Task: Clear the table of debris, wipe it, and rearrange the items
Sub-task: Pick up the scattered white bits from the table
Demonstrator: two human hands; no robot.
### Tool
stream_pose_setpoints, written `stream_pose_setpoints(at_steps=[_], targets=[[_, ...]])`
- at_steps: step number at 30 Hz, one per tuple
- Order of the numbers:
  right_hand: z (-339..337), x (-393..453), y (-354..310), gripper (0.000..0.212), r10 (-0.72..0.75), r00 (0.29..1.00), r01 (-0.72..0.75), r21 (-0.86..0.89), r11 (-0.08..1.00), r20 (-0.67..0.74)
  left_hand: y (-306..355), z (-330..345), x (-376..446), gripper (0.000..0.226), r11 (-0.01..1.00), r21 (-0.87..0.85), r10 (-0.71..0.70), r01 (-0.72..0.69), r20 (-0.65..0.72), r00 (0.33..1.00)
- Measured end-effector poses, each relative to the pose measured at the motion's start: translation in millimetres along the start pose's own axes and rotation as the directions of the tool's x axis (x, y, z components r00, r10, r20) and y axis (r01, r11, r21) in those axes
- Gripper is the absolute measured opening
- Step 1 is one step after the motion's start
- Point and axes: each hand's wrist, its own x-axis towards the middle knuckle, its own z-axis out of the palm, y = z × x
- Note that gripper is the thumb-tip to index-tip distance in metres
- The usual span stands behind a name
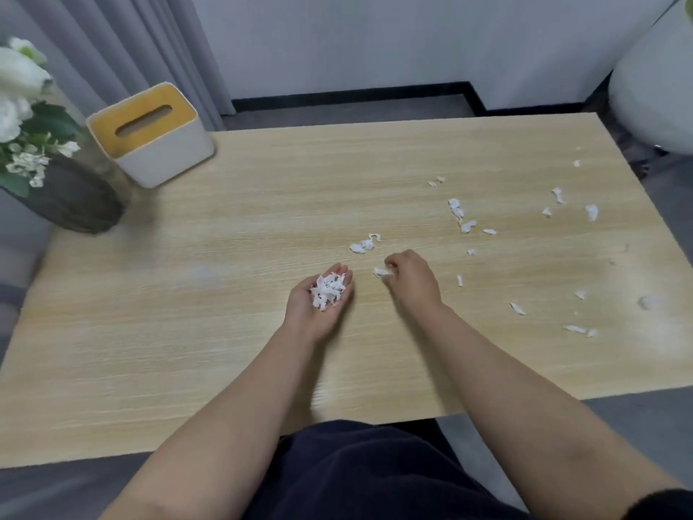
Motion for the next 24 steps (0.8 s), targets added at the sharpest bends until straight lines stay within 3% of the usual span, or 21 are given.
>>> stream_pose_setpoints(at_steps=[3,6,10,15,18,21,24], targets=[[0.4,4.9,6.5,0.02,-0.119,0.99,0.127,-0.12,0.985,0.074,-9.8,9.0,4.7,0.036,0.997,-0.053,0.055,-0.056,-0.026,0.998],[-3.5,10.1,8.6,0.016,-0.168,0.98,0.179,-0.098,0.979,0.106,-17.1,14.7,5.8,0.037,0.99,-0.109,0.09,-0.094,-0.037,0.995],[-20.4,15.5,-0.1,0.014,-0.175,0.985,0.174,0.059,0.983,0.01,-23.1,19.4,5.1,0.035,0.982,-0.131,0.128,-0.133,-0.045,0.991],[-41.5,8.0,-35.6,0.008,-0.355,0.934,0.349,0.291,0.891,-0.035,-28.0,27.0,4.9,0.035,0.974,-0.141,0.173,-0.177,-0.034,0.984],[-39.3,3.5,-46.9,0.01,-0.461,0.886,0.44,0.236,0.867,0.041,-31.5,30.9,5.7,0.036,0.967,-0.176,0.178,-0.184,-0.051,0.983],[-33.7,2.4,-43.9,0.016,-0.544,0.829,0.529,0.13,0.838,0.132,-34.0,30.1,7.5,0.022,0.971,-0.178,0.152,-0.157,-0.045,0.987],[-35.8,3.4,-37.0,0.02,-0.545,0.828,0.528,0.146,0.837,0.129,-35.5,30.4,8.3,0.023,0.976,-0.154,0.153,-0.151,0.001,0.988]])
